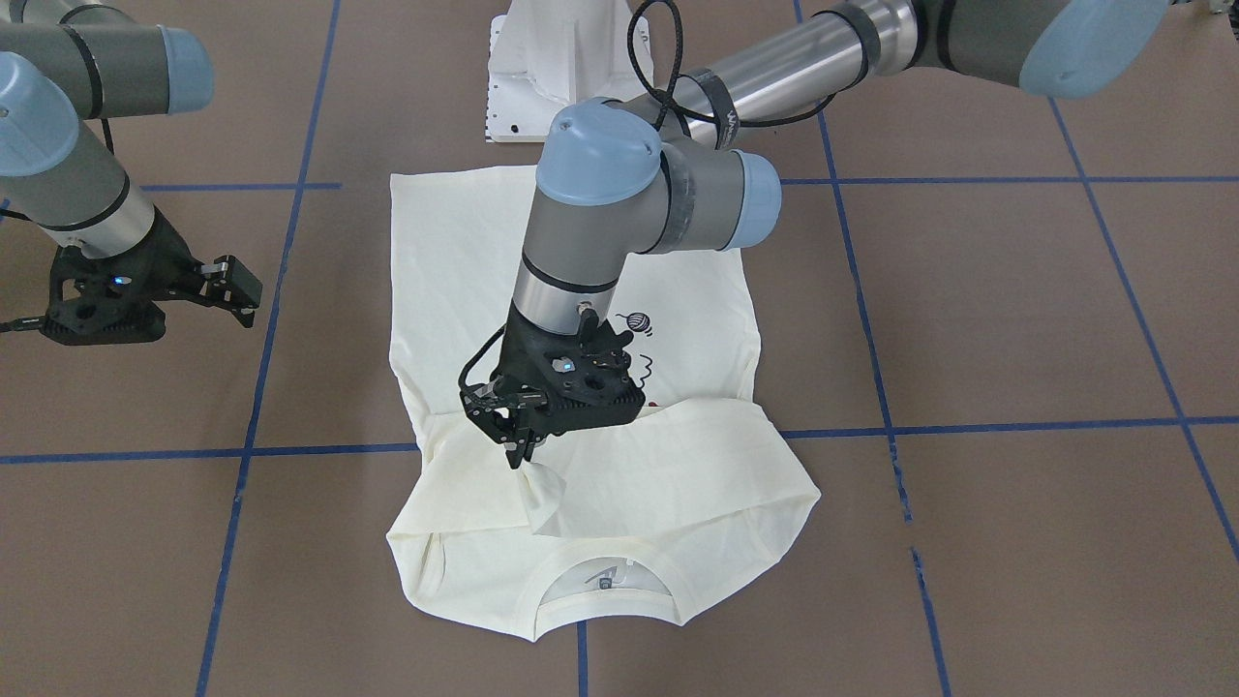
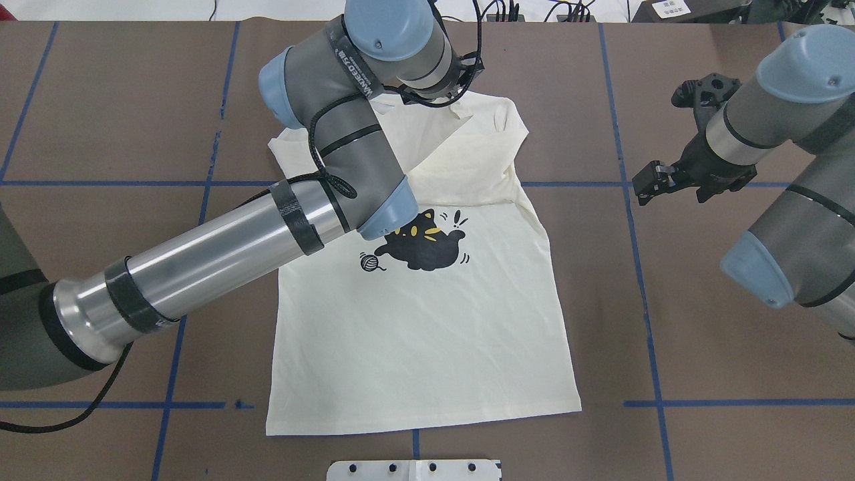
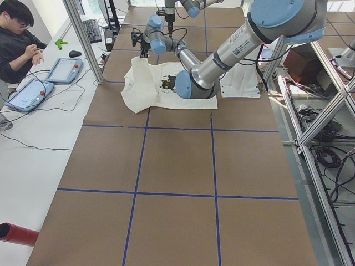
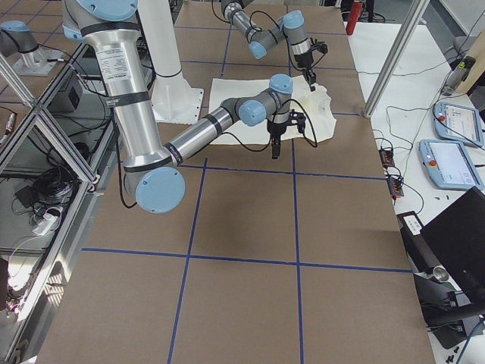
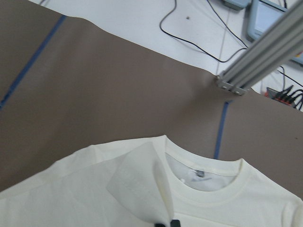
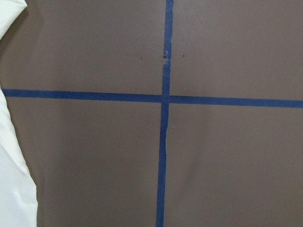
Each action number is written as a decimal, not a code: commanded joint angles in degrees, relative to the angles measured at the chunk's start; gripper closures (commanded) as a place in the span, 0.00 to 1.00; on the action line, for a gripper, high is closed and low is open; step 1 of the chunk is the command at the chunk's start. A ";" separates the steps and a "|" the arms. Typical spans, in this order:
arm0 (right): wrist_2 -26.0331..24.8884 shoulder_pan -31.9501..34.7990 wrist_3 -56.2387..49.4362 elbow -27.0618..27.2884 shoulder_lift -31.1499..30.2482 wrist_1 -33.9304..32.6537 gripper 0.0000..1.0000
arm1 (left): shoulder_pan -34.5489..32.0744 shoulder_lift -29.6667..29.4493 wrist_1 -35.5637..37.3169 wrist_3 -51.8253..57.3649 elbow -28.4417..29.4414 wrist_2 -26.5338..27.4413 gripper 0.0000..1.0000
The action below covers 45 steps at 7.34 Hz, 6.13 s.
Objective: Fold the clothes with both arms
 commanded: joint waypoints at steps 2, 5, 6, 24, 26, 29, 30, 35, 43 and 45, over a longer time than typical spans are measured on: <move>0.00 0.09 0.08 -0.15 0.11 0.01 0.00 | 4.36 -4.35 -1.08 -3.93 5.69 4.48 1.00; 0.09 0.01 0.17 -0.33 0.20 0.01 0.00 | 7.38 -5.09 -6.96 -4.31 9.69 8.20 0.00; 0.09 0.01 0.17 -0.33 0.20 0.97 0.00 | 7.12 -3.52 -9.67 -3.09 9.52 8.21 0.00; -27.68 -40.86 46.48 8.29 -9.29 15.65 0.00 | 4.57 45.28 15.35 14.59 -52.71 -5.33 0.00; -27.25 -41.13 46.66 7.58 -9.29 15.56 0.01 | 4.57 45.28 15.35 14.59 -52.71 -5.33 0.00; -26.20 -41.13 46.66 8.02 -9.20 15.56 0.64 | 4.57 45.19 15.44 14.68 -53.15 -5.50 0.00; -26.10 -41.04 46.66 8.11 -9.29 15.56 0.79 | 4.57 45.10 15.44 14.77 -52.98 -5.50 0.00; -25.23 -41.13 46.66 9.16 -9.20 15.56 1.00 | 4.57 45.28 15.44 14.86 -52.80 -5.50 0.00; -25.93 -40.34 47.19 14.87 -8.94 15.65 1.00 | 31.09 53.97 15.53 -22.04 -52.98 5.66 0.02; -25.93 -40.34 47.19 14.79 -8.59 15.65 1.00 | 32.34 54.16 15.53 -22.85 -52.80 5.66 0.06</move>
